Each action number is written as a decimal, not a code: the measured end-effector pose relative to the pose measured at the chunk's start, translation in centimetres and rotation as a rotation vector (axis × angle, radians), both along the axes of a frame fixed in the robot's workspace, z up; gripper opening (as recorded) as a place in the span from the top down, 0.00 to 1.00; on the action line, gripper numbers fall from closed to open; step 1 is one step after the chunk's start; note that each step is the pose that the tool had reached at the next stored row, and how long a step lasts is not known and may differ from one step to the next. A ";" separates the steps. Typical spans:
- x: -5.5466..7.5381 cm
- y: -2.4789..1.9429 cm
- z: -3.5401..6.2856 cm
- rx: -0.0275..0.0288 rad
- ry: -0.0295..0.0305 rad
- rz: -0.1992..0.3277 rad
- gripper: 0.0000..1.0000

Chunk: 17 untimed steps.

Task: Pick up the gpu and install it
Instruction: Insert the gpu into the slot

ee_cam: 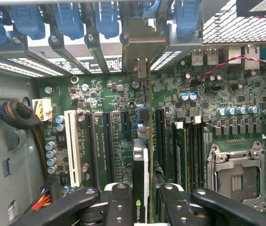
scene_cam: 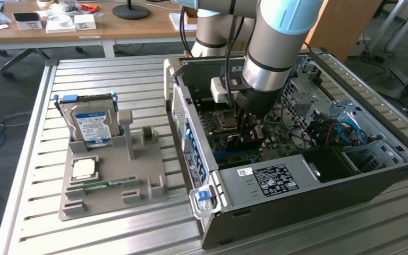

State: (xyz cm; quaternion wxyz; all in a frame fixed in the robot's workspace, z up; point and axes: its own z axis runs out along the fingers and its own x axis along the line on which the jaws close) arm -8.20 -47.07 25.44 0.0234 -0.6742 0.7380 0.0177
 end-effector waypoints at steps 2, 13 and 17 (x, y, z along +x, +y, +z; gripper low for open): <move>0.0 0.00 0.00 0.0000 0.0000 0.000 0.73; -0.1 0.02 -0.03 0.0004 -0.0008 0.016 0.73; -0.1 0.16 -0.03 0.0003 -0.0009 0.027 0.73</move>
